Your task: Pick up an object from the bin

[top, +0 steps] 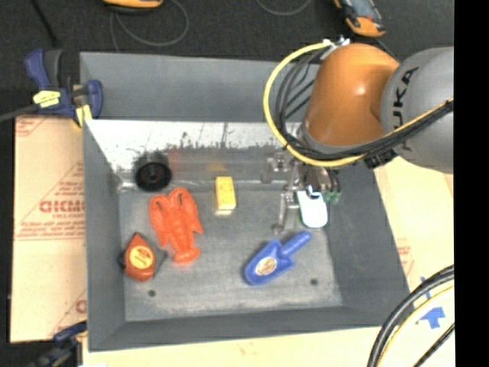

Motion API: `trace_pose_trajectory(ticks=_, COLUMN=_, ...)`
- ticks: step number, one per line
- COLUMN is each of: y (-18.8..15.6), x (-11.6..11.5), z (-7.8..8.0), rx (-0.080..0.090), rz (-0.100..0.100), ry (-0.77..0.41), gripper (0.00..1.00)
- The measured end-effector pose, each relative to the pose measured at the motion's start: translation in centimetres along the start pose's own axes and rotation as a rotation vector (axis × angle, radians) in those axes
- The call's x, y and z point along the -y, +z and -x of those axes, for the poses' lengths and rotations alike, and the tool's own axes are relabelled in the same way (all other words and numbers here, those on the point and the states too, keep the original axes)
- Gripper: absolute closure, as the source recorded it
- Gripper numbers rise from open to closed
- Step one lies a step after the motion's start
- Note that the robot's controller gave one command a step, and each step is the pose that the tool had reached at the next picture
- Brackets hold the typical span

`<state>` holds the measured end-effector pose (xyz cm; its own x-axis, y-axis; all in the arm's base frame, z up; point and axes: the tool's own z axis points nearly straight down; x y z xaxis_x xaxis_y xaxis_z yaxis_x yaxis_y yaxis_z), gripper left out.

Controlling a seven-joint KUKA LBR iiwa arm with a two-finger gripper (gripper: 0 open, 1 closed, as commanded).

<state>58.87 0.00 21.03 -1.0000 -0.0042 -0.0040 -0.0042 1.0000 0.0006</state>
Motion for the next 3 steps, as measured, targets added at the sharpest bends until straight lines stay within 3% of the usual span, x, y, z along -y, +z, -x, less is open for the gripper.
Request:
trace_pose_trajectory(ticks=1, y=4.3, x=-0.1, z=0.0, rx=0.006, rz=-0.002, ry=-0.056, gripper=0.0)
trace_pose_trajectory(ticks=2, y=10.6, x=0.0, z=-1.6, rx=0.002, rz=-0.001, ry=-0.195, gripper=0.0)
trace_pose_trajectory(ticks=3, y=12.8, x=-0.7, z=-0.2, rx=-0.002, rz=0.0, ry=-0.2, gripper=0.0)
